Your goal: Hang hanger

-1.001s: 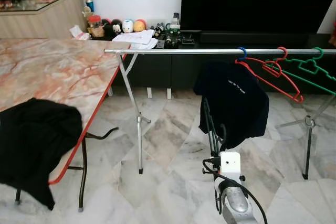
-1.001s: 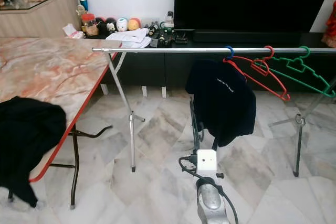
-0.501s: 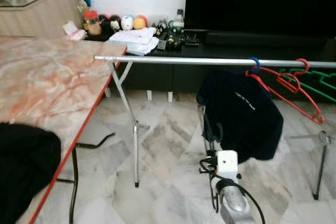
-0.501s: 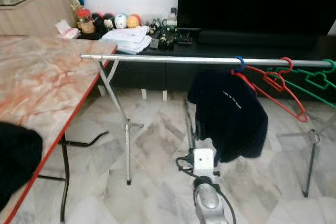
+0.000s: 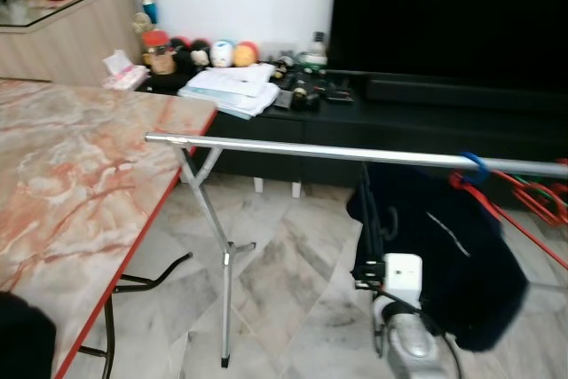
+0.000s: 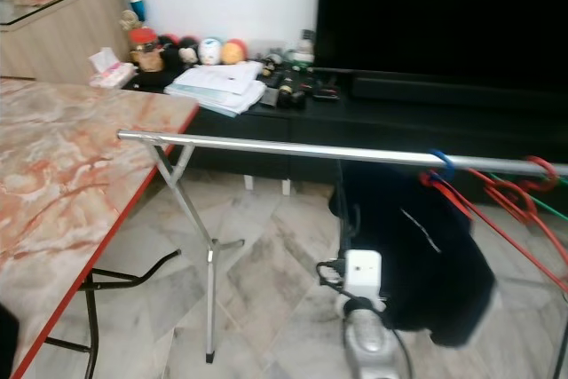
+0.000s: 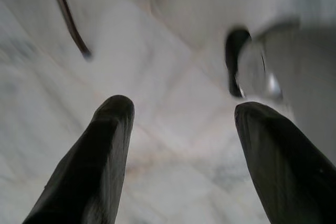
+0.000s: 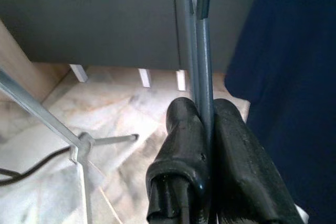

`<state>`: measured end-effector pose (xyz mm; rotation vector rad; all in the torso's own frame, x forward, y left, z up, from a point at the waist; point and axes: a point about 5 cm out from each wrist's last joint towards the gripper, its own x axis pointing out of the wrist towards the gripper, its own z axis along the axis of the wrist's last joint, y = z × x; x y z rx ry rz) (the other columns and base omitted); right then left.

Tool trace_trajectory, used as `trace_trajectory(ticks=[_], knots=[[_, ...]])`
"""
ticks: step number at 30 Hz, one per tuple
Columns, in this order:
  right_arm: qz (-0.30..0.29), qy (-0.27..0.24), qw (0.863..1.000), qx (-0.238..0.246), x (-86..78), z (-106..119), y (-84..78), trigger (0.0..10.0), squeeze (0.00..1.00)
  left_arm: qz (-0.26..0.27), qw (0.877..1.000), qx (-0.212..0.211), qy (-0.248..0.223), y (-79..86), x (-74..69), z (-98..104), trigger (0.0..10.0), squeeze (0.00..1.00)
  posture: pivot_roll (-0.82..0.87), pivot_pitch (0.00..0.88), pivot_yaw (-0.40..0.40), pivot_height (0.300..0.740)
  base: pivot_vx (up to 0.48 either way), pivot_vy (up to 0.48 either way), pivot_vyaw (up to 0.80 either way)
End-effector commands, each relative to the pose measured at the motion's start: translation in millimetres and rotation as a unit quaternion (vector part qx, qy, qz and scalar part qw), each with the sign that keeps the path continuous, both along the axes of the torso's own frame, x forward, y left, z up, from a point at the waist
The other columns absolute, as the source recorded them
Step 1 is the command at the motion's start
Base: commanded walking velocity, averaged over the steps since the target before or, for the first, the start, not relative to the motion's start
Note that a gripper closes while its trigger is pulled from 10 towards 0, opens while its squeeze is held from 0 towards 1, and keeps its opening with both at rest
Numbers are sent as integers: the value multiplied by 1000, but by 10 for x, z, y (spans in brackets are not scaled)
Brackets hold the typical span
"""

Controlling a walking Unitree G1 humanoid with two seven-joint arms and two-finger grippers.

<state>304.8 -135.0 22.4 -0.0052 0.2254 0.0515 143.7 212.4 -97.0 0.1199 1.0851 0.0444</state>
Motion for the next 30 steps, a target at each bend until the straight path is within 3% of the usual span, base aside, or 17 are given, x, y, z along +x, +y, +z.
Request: trace_trajectory(ticks=[1,5,8,14,23,30], knots=[[-34,-3,999,-5,-1,5,-151,10000,0,-17,1000,-4,18,-34,-82,-36,10000,0,43,67,53,740,0,0,0],[-56,-9,998,-1,-12,8,-184,10000,0,-13,1000,-9,18,-44,-87,-40,10000,0,43,65,53,740,0,0,0],[-109,-10,994,26,-47,-12,-248,10000,0,-17,1000,-11,19,-53,-92,-43,10000,0,43,66,52,740,0,0,0],[-122,-19,991,42,-55,0,-232,10000,0,-18,1000,-12,21,-57,-98,-45,10000,0,46,69,53,740,0,0,0],[-112,-34,993,12,161,204,-302,10000,0,-22,999,-13,25,-62,-101,-48,10000,0,52,68,53,740,0,0,0],[-109,5,994,1,263,235,-352,10000,0,-24,999,-15,29,-62,-108,-51,10000,0,59,66,55,740,0,0,0]])
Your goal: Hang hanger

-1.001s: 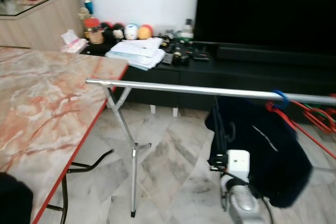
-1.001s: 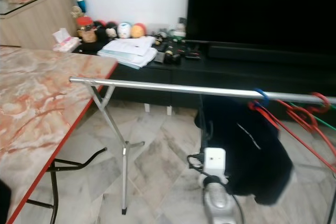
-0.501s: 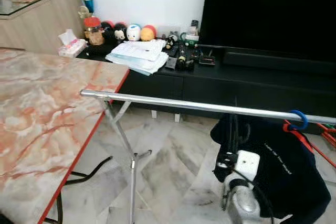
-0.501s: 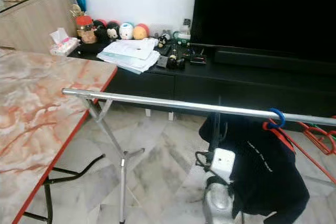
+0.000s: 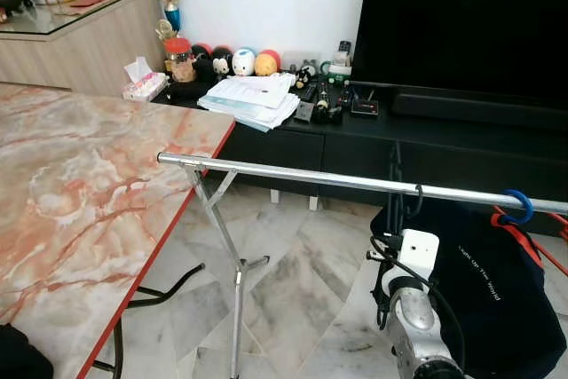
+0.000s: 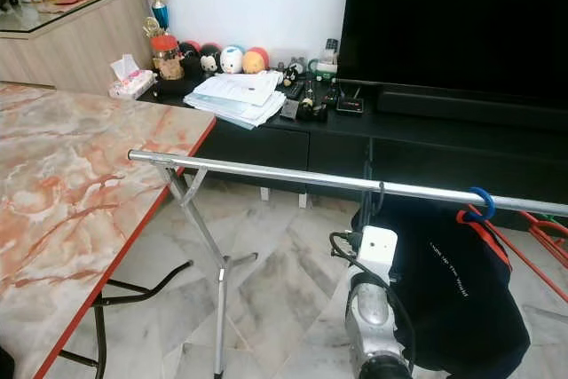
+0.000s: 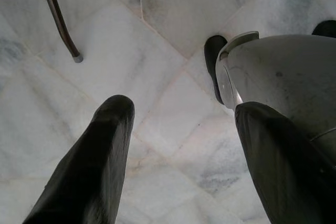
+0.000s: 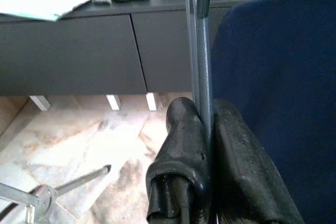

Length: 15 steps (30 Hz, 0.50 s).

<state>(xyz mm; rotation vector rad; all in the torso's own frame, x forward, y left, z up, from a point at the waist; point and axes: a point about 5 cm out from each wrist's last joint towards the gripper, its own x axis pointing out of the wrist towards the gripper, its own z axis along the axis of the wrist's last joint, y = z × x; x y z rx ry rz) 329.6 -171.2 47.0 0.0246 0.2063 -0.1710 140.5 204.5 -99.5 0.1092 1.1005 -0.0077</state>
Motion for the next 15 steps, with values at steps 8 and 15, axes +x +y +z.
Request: trace_trajectory(ticks=[8,15], knots=[[11,23,1000,0,80,41,5,10000,0,-6,1000,4,20,25,-75,-25,10000,0,60,66,57,740,0,0,0],[11,28,1000,-2,88,45,-16,10000,0,-6,1000,3,21,27,-78,-26,10000,0,63,68,60,740,0,0,0]])
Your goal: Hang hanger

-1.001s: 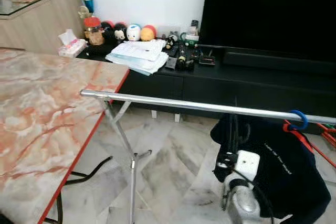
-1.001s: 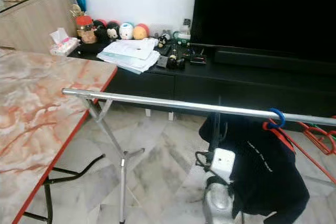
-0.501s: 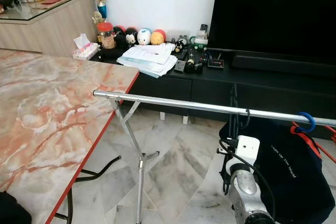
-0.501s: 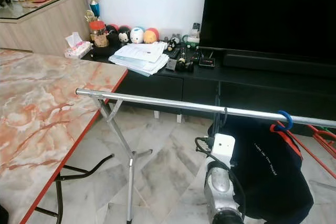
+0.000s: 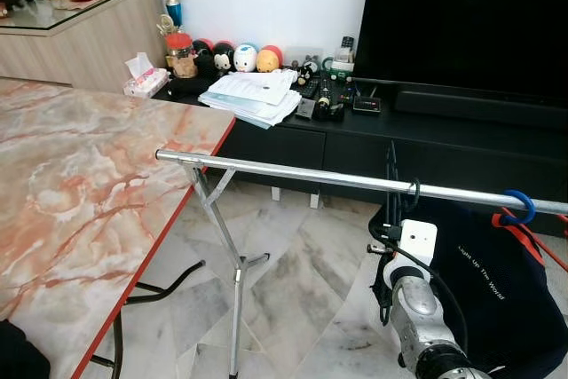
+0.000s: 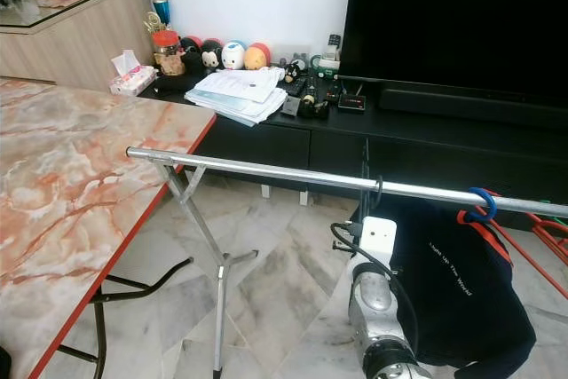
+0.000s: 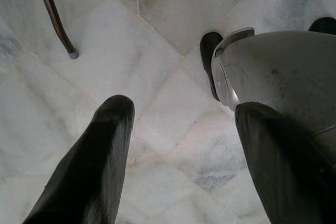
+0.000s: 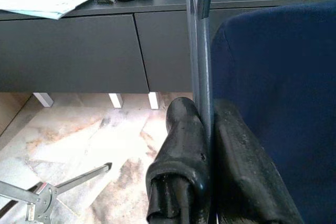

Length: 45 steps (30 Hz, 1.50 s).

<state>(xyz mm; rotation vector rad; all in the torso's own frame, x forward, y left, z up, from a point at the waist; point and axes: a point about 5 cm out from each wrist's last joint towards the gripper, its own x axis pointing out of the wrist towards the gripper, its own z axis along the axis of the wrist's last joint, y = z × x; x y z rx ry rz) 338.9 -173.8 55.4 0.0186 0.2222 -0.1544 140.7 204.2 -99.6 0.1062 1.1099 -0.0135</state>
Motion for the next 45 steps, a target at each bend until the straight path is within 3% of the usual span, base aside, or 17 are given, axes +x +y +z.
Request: trace_trajectory(ticks=[1,10,23,24,25,26,27,28,29,30,39,45], knots=[[4,30,1000,-7,-9,-56,4,10000,0,-6,1000,6,18,31,-82,-26,10000,0,63,68,60,740,0,0,0],[33,66,997,-21,13,-78,19,10000,0,-8,1000,7,20,31,-85,-27,10000,0,67,68,60,740,0,0,0],[36,73,997,-11,-21,-125,40,10000,0,-10,1000,5,23,28,-88,-29,10000,0,64,71,59,740,0,0,0],[34,70,997,-9,-31,-133,39,10000,325,-10,1000,5,23,28,-89,-29,10000,0,64,72,59,740,0,0,0],[34,70,997,-9,-31,-133,39,10000,325,-10,1000,5,23,28,-89,-29,10000,0,64,72,59,740,0,0,0],[29,62,998,-5,-40,-132,35,10000,549,-10,1000,5,22,28,-89,-29,10000,0,64,72,59,740,0,0,0],[27,58,998,-3,-42,-129,32,10000,690,-10,1000,4,22,27,-89,-29,10000,0,64,72,59,740,0,0,0],[27,58,998,-3,-42,-129,32,10000,690,-10,1000,4,22,27,-89,-29,10000,0,64,72,59,740,0,0,0],[25,53,998,-1,-43,-124,27,10000,957,-10,1000,4,22,27,-89,-29,10000,0,64,72,59,740,0,0,0],[22,49,999,1,-43,-119,24,10000,1000,-10,1000,4,22,28,-89,-29,10000,0,64,72,59,740,0,0,0],[25,31,999,7,-80,-131,39,10000,1000,-10,1000,3,23,29,-92,-29,10000,0,63,73,59,740,0,0,0],[27,-37,999,18,-122,-53,31,10000,1000,-11,1000,2,23,30,-95,-30,10000,0,58,75,58,740,0,0,0]])
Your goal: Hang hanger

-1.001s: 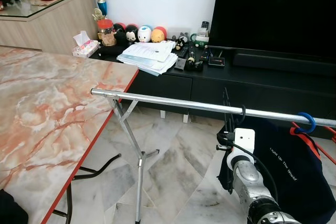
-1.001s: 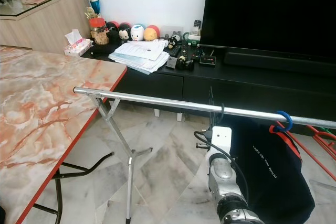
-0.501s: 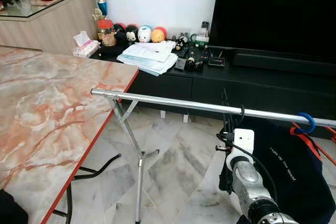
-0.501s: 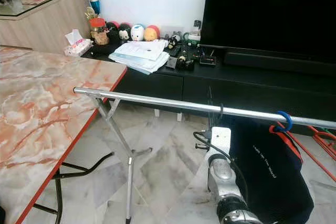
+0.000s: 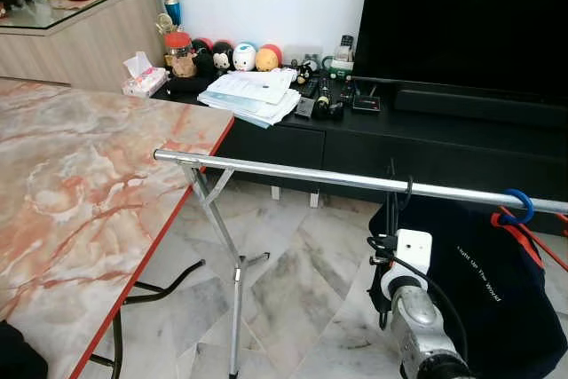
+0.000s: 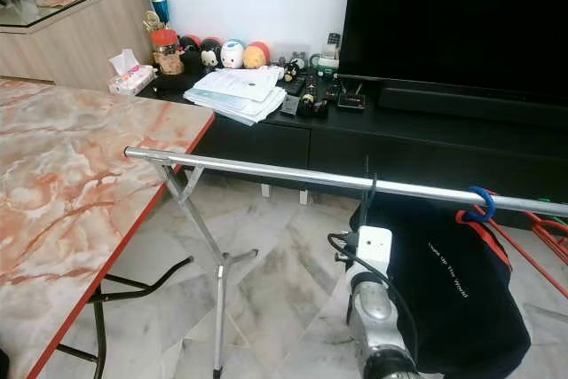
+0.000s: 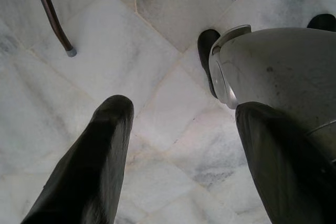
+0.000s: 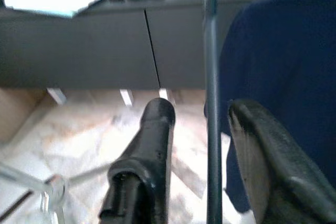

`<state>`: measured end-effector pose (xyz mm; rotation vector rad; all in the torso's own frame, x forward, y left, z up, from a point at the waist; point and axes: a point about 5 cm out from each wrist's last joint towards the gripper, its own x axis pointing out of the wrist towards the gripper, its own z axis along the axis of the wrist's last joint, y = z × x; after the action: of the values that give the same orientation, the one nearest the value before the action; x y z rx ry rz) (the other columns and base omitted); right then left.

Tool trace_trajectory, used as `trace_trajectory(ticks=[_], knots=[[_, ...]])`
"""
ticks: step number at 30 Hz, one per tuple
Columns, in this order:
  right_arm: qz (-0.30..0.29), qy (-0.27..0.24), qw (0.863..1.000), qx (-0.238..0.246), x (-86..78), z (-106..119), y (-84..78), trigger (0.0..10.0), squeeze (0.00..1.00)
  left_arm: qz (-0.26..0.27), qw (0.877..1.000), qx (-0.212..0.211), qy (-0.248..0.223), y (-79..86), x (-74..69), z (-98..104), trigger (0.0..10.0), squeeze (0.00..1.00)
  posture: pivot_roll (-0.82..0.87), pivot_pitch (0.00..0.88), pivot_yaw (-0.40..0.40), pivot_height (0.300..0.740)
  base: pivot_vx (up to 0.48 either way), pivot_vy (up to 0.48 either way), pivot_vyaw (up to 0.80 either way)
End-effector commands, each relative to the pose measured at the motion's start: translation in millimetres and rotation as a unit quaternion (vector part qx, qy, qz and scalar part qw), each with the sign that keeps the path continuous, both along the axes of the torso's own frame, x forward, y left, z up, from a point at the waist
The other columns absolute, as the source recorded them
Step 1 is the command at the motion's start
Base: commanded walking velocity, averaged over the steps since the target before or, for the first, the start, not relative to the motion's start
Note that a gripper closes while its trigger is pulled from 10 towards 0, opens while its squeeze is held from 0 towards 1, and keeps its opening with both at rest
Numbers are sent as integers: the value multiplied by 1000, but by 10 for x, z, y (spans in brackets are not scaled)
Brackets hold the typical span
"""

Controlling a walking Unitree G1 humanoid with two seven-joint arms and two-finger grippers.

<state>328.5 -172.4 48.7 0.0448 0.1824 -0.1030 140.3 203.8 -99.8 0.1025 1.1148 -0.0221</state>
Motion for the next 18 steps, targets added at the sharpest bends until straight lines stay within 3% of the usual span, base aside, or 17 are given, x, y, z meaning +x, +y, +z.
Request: trace_trajectory(ticks=[1,18], knots=[[5,-20,1000,3,-32,9,21,10000,1000,-9,1000,6,20,34,-92,-28,10000,0,58,75,58,740,0,0,0],[30,-104,994,-13,-396,-9,51,10000,1000,-9,1000,7,13,43,-84,-22,10000,0,47,68,55,740,0,0,0]])
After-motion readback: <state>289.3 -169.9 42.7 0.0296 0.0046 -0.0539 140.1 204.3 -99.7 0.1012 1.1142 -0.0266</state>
